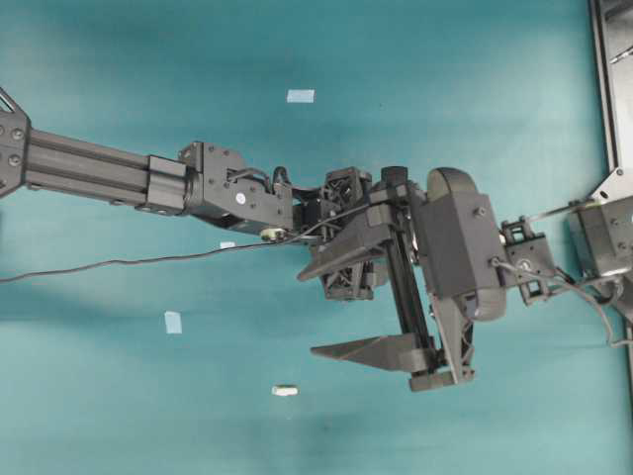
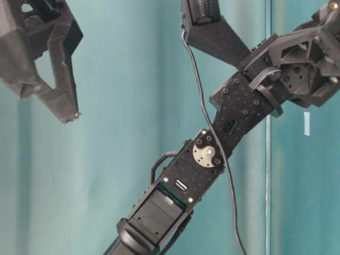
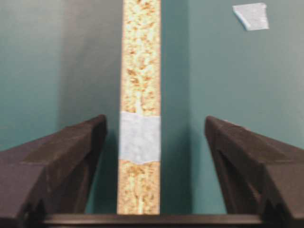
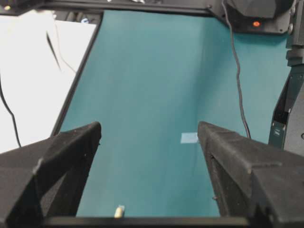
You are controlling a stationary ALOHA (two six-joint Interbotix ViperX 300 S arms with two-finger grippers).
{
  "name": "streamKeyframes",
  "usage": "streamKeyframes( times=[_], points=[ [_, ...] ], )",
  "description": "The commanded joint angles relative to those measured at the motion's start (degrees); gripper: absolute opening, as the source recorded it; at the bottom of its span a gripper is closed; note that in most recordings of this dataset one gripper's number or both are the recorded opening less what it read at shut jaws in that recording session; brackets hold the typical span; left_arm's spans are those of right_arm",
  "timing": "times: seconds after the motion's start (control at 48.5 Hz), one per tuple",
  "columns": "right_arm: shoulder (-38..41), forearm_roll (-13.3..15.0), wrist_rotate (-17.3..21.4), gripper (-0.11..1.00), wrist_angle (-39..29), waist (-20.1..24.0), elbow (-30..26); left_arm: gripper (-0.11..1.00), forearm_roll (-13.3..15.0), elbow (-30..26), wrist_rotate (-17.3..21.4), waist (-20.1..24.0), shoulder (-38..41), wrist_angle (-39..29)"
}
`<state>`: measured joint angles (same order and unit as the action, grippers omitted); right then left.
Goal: Move the wooden board into place and insert the rod into its hole.
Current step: 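Swing the held strip toward the table center with the left gripper, then set the strip down horizontally and move the right gripper over the dowel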
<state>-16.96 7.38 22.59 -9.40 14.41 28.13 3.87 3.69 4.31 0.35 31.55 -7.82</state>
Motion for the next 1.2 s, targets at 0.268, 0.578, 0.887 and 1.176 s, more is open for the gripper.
streamKeyframes(
  times=[0.268,0.578,0.887,1.176],
  points=[
    [-0.3,-0.4,0.2,0.90,-0.8,1.1,-0.8,0.79,-0.2,6.7,-0.3,0.3,-8.9,0.6],
    [1.4,-1.0,0.2,0.90,-1.9,2.0,-1.8,0.79,-0.3,21.5,0.3,0.3,-16.9,16.1],
    [3.3,-2.5,0.3,0.90,-6.0,2.8,-4.5,0.79,-0.2,29.5,0.5,0.2,-15.1,29.7],
    [9.1,-5.6,0.3,0.90,-14.6,3.6,-9.5,0.79,-0.3,27.9,3.7,0.3,-8.0,41.0]
  ],
)
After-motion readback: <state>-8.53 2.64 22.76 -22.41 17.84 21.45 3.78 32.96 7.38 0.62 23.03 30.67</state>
